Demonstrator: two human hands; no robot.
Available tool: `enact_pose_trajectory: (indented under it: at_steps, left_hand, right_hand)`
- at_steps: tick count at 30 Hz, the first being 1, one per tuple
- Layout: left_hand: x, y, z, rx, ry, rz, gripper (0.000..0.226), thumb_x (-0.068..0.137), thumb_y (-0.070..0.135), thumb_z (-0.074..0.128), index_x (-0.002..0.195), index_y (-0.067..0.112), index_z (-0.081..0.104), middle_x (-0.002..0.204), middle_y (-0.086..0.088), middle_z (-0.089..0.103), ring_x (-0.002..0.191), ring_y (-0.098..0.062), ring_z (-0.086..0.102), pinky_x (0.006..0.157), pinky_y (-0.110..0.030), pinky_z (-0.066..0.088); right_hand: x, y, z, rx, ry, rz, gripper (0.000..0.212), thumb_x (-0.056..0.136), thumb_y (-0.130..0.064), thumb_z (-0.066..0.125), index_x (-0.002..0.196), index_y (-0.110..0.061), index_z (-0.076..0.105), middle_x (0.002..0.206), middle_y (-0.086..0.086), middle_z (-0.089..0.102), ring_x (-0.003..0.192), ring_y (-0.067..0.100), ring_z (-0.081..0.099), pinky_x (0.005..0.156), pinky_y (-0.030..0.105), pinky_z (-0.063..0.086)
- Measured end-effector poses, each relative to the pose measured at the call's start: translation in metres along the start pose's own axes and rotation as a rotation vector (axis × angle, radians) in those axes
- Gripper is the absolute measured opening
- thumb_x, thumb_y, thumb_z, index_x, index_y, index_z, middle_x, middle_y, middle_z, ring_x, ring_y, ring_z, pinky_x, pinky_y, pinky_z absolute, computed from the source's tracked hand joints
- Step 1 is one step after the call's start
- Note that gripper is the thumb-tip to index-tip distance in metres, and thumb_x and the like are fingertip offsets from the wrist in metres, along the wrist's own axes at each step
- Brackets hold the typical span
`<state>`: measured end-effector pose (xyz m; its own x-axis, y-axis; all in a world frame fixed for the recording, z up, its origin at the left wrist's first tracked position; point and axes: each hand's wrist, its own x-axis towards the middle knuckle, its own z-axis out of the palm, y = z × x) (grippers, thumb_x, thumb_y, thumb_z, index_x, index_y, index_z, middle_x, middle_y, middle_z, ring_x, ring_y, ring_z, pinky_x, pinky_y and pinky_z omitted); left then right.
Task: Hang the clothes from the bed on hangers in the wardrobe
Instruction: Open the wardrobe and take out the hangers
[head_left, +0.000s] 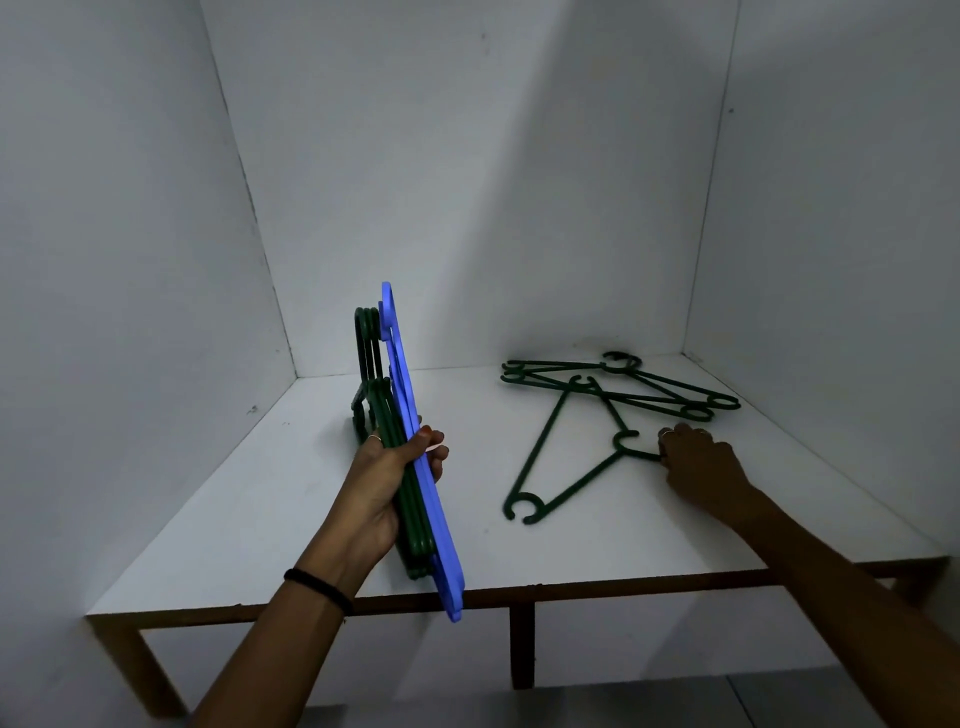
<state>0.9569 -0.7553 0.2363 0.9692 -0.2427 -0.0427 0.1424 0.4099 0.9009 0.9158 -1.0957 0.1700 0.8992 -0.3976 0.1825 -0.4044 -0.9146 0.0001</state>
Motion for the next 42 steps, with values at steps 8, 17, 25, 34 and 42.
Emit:
enact_pose_trajectory:
  at_steps: [8,17,25,34,42]
  left_hand:
    - [0.0,0.004,-0.01,0.03,0.006,0.042,0.011,0.092,0.005,0.058,0.103,0.008,0.06,0.088,-0.01,0.066,0.065,-0.015,0.062,0.057,-0.021,0.056]
    - [-0.006,0.002,-0.01,0.014,0.013,0.052,0.015,0.092,0.003,0.058,0.105,0.009,0.06,0.087,-0.008,0.067,0.071,-0.018,0.063,0.057,-0.023,0.056]
    - [-0.014,-0.003,-0.008,-0.066,-0.015,0.001,0.017,0.092,0.002,0.057,0.108,0.006,0.059,0.094,-0.015,0.07,0.083,-0.026,0.071,0.071,-0.028,0.058]
    - [-0.019,-0.001,-0.012,-0.15,-0.176,-0.078,0.045,0.093,-0.003,0.048,0.136,0.009,0.04,0.109,-0.024,0.068,0.1,-0.04,0.067,0.088,-0.047,0.055]
    - [-0.015,-0.008,-0.002,-0.142,-0.143,-0.076,0.033,0.09,-0.006,0.052,0.122,-0.002,0.051,0.084,-0.015,0.069,0.064,-0.023,0.064,0.058,-0.031,0.057]
  right_hand:
    - [-0.008,-0.06,-0.044,0.049,0.28,-0.166,0.034,0.086,-0.005,0.05,0.12,-0.011,0.053,0.092,0.002,0.066,0.093,0.022,0.06,0.103,0.04,0.031]
    - [-0.007,-0.151,-0.127,0.333,0.471,-0.278,0.019,0.095,-0.022,0.052,0.111,-0.02,0.061,0.095,0.005,0.07,0.088,0.026,0.064,0.067,0.029,0.035]
    - [0.002,-0.204,-0.181,1.221,-0.038,-0.108,0.021,0.094,-0.002,0.044,0.105,0.005,0.061,0.068,0.016,0.062,0.047,0.02,0.06,0.047,0.025,0.053]
    - [-0.007,-0.243,-0.184,1.722,-0.309,-0.039,0.027,0.099,0.001,0.034,0.121,0.007,0.049,0.068,0.012,0.058,0.074,0.025,0.066,0.076,0.042,0.059]
    - [-0.003,-0.244,-0.173,1.822,-0.289,0.018,0.024,0.093,0.005,0.034,0.104,0.001,0.056,0.07,0.013,0.057,0.059,0.017,0.059,0.065,0.034,0.056]
